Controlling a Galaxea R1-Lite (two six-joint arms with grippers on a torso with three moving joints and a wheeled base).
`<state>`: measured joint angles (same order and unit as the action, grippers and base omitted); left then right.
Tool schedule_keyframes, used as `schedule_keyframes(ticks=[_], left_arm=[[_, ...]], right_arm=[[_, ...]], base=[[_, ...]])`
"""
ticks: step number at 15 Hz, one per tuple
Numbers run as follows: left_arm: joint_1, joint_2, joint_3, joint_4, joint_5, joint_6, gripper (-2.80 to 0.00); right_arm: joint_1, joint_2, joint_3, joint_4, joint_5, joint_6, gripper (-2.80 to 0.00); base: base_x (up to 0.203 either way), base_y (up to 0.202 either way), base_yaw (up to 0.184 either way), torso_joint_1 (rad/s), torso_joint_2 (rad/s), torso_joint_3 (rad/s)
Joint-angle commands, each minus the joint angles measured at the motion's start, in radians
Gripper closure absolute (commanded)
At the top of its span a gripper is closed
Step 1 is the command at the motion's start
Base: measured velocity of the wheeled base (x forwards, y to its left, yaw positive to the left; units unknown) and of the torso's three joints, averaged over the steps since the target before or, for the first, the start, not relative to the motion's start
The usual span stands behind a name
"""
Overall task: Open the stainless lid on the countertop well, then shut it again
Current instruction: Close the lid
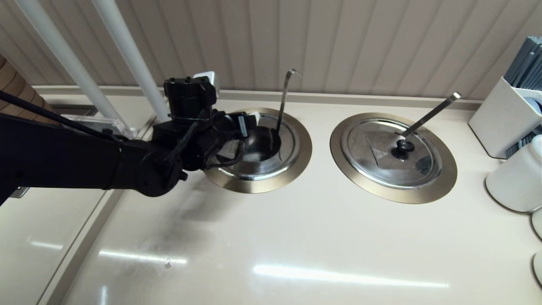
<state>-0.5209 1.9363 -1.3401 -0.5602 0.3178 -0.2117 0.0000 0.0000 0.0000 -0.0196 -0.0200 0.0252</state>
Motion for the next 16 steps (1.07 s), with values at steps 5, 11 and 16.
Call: schedule_keyframes(ticks=[5,11,16], left_arm=[[0.017,0.038,-0.117,0.084,0.210,-0.090,-2.80],[0.058,0.026,-0.128,0.149,0.216,-0.171,-2.80],[0.099,0.013,-0.094,0.192,0.210,-0.234,-2.80]], right_arm=[[0.000,0.000,0.005,0.000,0.000,0.001,0.00],[0.000,0.000,0.005,0.000,0.000,-0.001,0.00],[0.000,0.000,0.005,0.000,0.000,0.000,0.00]], base=[[0.000,0.000,0.000,0.000,0.00,0.000],[0.000,0.000,0.000,0.000,0.00,0.000],[0.000,0.000,0.000,0.000,0.00,0.000]])
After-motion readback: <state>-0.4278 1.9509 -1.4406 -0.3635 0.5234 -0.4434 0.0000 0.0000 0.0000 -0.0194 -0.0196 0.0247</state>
